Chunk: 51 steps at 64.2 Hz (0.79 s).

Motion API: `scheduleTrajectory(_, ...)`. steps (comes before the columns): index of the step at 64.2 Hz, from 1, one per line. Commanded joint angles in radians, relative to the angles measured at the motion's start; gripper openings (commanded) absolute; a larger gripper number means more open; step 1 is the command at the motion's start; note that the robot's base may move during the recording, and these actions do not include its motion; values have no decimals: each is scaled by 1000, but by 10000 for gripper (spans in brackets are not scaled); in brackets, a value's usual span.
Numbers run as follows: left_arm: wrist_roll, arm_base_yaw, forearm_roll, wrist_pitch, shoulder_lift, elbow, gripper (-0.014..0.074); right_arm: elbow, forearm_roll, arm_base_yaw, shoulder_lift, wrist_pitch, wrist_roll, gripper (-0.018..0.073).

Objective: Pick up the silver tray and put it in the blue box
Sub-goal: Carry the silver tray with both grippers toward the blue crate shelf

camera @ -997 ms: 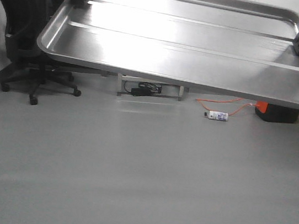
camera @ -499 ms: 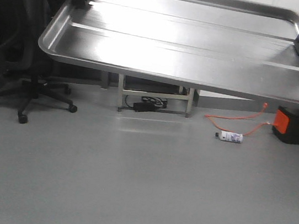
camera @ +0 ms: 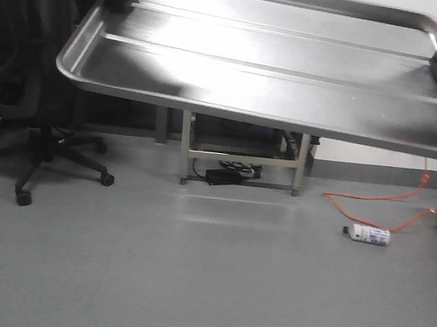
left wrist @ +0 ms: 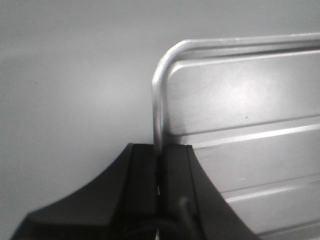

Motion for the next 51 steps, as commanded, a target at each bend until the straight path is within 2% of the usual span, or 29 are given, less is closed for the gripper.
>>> scheduleTrajectory(1,8,2,61,108,-33,-22,-105,-33,-81,-9,-30,-11,-5,59)
scheduleTrajectory(51,8,5,65,108,-33,-22,-105,-33,-81,-10,-30,-13,-5,59)
